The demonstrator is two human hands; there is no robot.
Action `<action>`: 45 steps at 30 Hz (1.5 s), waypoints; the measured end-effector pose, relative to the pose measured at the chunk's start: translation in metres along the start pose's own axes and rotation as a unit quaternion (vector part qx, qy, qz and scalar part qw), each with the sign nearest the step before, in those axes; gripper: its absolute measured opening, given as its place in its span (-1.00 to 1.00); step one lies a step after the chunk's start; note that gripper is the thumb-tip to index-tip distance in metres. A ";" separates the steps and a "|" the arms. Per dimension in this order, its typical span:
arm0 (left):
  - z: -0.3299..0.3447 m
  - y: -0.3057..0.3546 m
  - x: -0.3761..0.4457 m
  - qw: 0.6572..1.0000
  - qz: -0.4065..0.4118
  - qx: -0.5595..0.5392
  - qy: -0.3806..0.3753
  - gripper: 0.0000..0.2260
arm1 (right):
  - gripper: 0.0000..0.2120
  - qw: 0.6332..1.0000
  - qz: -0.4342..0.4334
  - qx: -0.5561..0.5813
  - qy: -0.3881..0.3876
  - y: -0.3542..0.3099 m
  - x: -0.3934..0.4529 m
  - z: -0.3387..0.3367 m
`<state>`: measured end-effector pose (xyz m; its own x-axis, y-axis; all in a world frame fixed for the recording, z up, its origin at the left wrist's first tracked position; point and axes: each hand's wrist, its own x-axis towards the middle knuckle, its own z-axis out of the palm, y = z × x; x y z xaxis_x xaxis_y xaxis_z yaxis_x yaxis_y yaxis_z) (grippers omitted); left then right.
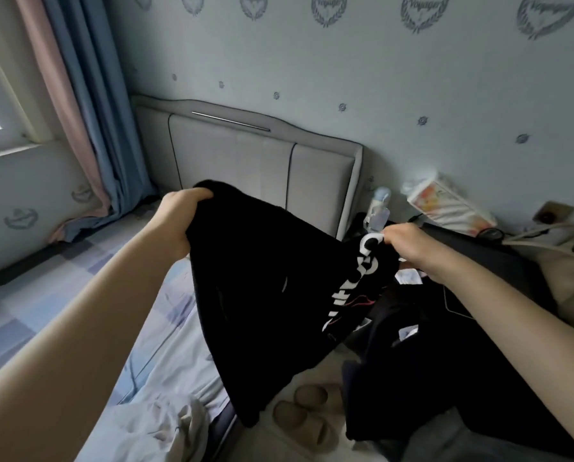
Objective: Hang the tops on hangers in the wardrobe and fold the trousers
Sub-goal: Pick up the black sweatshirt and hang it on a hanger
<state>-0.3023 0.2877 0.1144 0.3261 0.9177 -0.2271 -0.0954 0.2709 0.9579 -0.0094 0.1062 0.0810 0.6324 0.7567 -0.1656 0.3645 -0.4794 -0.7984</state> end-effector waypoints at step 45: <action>0.129 -0.131 -0.004 0.963 -0.106 0.201 -0.145 -0.84 | -0.76 0.979 0.025 -0.194 0.064 0.029 -0.177 -0.015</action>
<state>-0.1700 0.2114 0.0123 0.5520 0.7194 -0.4217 0.3550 0.2548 0.8995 -0.1006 -0.0488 0.0956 0.7273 0.6782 -0.1051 0.5473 -0.6656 -0.5074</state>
